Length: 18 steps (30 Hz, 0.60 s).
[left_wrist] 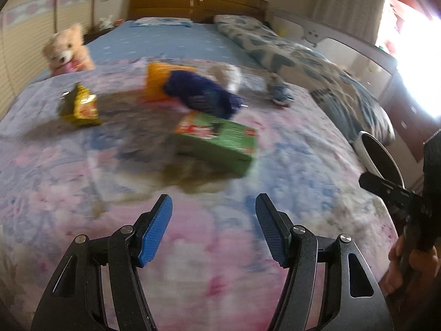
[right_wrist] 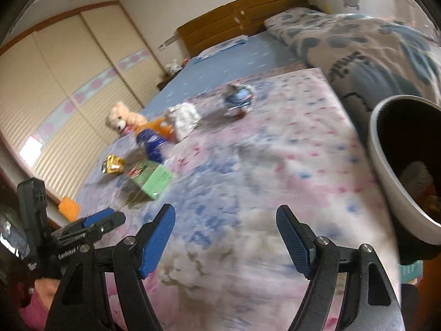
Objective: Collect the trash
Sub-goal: 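Move both open tools back over the trash on the bed, then grasp the green milk carton with the right tool while the left tool grasps the yellow snack bag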
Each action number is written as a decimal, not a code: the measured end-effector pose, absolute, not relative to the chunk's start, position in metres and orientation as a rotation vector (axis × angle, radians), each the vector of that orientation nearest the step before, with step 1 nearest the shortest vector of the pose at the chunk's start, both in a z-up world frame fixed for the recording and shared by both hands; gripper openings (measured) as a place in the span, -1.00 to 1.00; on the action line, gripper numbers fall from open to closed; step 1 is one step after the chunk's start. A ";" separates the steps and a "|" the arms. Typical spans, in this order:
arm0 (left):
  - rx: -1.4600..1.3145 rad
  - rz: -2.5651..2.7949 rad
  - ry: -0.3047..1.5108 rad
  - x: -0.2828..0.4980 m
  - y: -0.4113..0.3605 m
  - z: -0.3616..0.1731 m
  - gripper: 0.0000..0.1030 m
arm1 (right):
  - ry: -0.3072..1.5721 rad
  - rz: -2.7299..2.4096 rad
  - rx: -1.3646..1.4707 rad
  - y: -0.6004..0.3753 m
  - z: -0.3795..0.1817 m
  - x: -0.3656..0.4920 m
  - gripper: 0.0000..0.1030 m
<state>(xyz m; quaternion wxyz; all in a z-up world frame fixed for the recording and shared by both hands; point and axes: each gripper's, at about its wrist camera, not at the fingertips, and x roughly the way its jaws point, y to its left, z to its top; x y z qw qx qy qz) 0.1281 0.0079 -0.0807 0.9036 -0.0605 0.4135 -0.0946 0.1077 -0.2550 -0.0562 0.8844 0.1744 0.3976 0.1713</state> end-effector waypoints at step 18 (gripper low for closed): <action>-0.207 -0.021 0.884 0.150 0.089 -0.094 0.44 | 0.872 0.565 0.175 -0.154 -0.062 0.154 0.57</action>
